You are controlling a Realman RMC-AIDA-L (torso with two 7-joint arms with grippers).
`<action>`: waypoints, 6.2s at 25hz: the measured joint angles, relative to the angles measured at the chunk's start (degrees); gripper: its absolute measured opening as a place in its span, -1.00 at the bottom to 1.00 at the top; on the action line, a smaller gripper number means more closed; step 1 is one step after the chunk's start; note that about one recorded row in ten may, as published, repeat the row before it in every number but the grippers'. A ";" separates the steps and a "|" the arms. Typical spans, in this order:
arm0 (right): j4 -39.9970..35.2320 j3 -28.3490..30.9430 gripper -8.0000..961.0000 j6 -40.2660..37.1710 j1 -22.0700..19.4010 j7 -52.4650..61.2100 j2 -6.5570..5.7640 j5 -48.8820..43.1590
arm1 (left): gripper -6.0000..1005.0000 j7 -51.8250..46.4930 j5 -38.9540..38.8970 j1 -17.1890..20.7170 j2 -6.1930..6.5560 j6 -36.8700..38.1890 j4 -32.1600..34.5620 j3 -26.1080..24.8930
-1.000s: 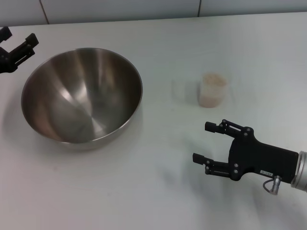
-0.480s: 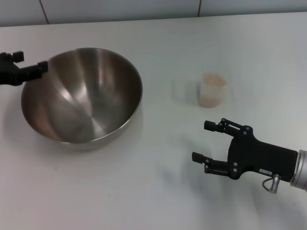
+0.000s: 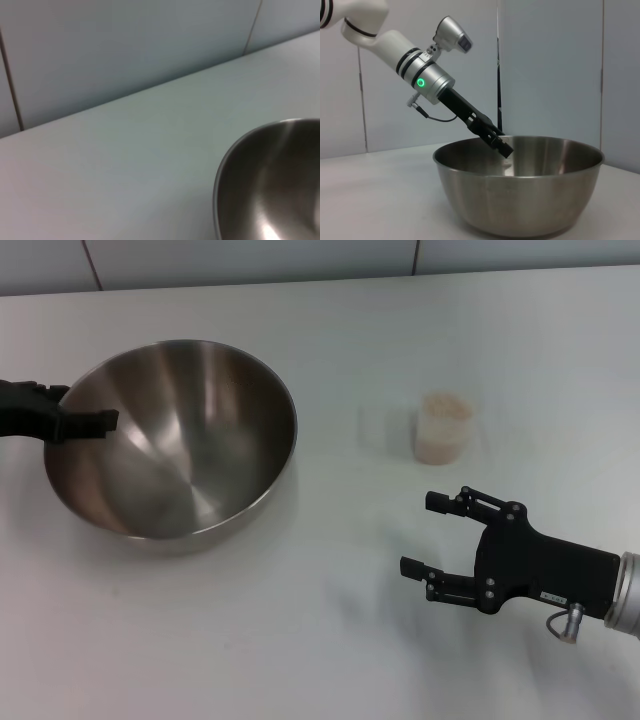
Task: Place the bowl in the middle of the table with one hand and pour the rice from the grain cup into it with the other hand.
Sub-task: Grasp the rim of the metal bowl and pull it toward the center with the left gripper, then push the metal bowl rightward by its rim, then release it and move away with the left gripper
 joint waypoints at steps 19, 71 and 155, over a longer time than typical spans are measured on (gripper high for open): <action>0.46 0.00 0.71 0.37 0.35 0.00 0.00 -0.01 | 0.50 -3.96 3.35 -1.41 0.14 1.06 1.81 2.53; 0.44 -0.13 0.71 0.36 0.62 -0.08 0.00 -0.01 | -0.91 -9.60 -1.12 -13.58 -0.47 4.49 -0.44 4.31; 0.61 -0.43 0.70 0.45 0.87 -0.09 0.00 -0.01 | 0.73 -9.27 -4.22 -14.21 -0.30 -8.32 -12.20 8.48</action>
